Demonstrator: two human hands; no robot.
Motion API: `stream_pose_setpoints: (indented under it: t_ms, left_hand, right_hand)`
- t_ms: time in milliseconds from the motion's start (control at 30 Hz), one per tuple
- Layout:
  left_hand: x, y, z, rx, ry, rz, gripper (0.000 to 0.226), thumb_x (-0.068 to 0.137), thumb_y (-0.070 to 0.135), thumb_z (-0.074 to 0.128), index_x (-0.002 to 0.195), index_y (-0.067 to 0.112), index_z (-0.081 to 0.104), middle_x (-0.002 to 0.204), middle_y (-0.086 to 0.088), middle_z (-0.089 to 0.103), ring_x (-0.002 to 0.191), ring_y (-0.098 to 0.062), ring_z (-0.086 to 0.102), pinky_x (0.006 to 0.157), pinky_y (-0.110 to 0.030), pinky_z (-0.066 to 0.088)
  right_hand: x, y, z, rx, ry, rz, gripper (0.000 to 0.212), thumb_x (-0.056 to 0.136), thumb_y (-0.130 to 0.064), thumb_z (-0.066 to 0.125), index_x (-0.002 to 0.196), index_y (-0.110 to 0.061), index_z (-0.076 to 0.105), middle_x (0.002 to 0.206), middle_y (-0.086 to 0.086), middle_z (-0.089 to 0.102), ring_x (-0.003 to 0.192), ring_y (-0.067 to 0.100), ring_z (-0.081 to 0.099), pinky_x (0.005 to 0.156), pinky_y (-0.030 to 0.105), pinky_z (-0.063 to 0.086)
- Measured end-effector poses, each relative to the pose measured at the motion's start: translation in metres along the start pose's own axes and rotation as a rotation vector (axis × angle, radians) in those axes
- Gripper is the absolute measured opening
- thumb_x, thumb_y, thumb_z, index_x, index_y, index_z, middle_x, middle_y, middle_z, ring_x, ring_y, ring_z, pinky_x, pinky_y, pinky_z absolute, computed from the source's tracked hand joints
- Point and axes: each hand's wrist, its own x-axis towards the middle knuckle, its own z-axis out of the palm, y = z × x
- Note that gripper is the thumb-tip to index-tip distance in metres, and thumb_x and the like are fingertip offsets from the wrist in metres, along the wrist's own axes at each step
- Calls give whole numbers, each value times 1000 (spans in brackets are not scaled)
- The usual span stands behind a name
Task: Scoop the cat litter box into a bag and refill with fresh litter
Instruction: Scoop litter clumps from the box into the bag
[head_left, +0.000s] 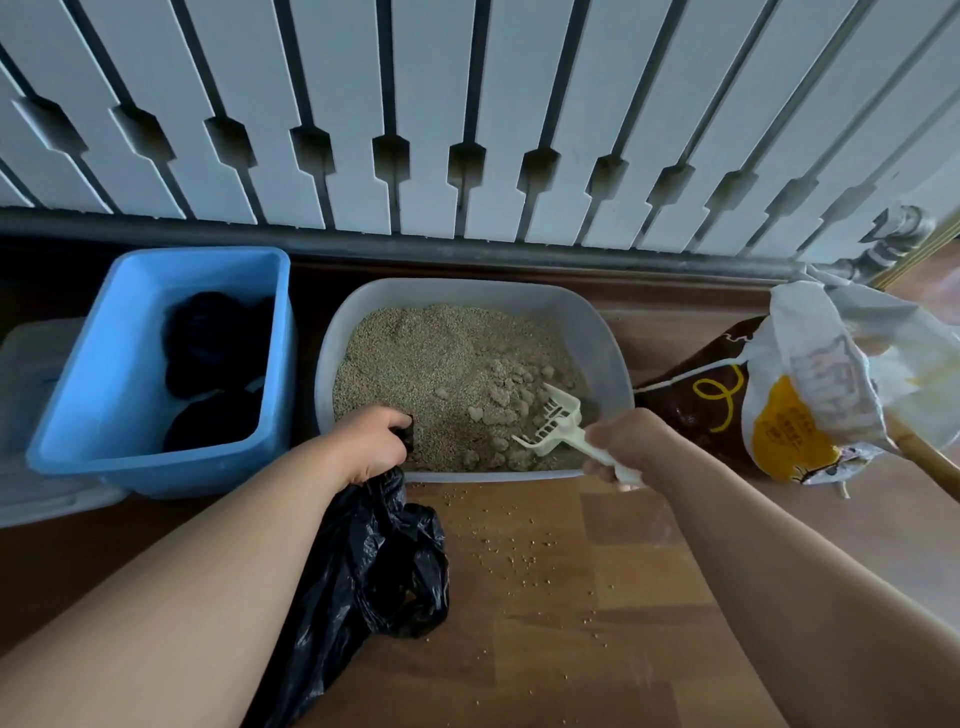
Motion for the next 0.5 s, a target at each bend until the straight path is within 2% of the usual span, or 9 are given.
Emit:
stream_pose_setpoints:
  t_ms: [133, 200, 267, 333, 433, 500]
  left_hand:
    - [-1, 0, -2, -1, 15, -5, 59, 89, 2, 53, 143, 26, 45, 148, -8, 40, 103, -22, 56, 67, -25, 46]
    - [-2, 1, -2, -10, 30, -7, 60, 89, 3, 54, 143, 27, 45, 148, -9, 39, 101, -21, 57, 65, -24, 46]
    - [-4, 0, -2, -28, 35, -7, 60, 89, 2, 54, 144, 26, 44, 148, -8, 39, 108, -22, 57, 70, -23, 46]
    - [-7, 0, -3, -32, 34, -4, 60, 89, 2, 54, 144, 24, 43, 148, -6, 40, 108, -21, 56, 68, -22, 45]
    - [-9, -3, -7, -40, 52, -17, 61, 89, 4, 55, 144, 27, 43, 146, -5, 42, 83, -12, 54, 61, -18, 42]
    - [-8, -6, -9, -45, 65, -28, 61, 88, 5, 56, 142, 29, 44, 144, -5, 44, 71, -4, 48, 61, -17, 41]
  right_hand:
    - [10, -2, 23, 72, 94, -151, 24, 92, -10, 57, 112, -2, 66, 62, 2, 59, 50, 13, 54, 47, 22, 45]
    - [13, -6, 41, 138, 82, -176, 24, 92, -9, 55, 112, -2, 66, 61, 1, 59, 50, 13, 54, 49, 23, 46]
    - [16, -13, 54, 205, 77, -197, 23, 91, -9, 55, 109, -1, 67, 63, 1, 59, 51, 13, 55, 49, 23, 46]
    - [17, -16, 61, 261, 97, -201, 21, 91, -9, 52, 100, -2, 70, 61, 3, 61, 49, 15, 54, 46, 23, 44]
    - [11, -11, 60, 268, 134, -225, 26, 91, -10, 49, 81, -2, 72, 52, 5, 63, 47, 18, 53, 45, 25, 42]
    - [5, -8, 58, 311, 140, -254, 26, 90, -10, 51, 80, 0, 72, 49, 5, 62, 44, 17, 50, 47, 28, 42]
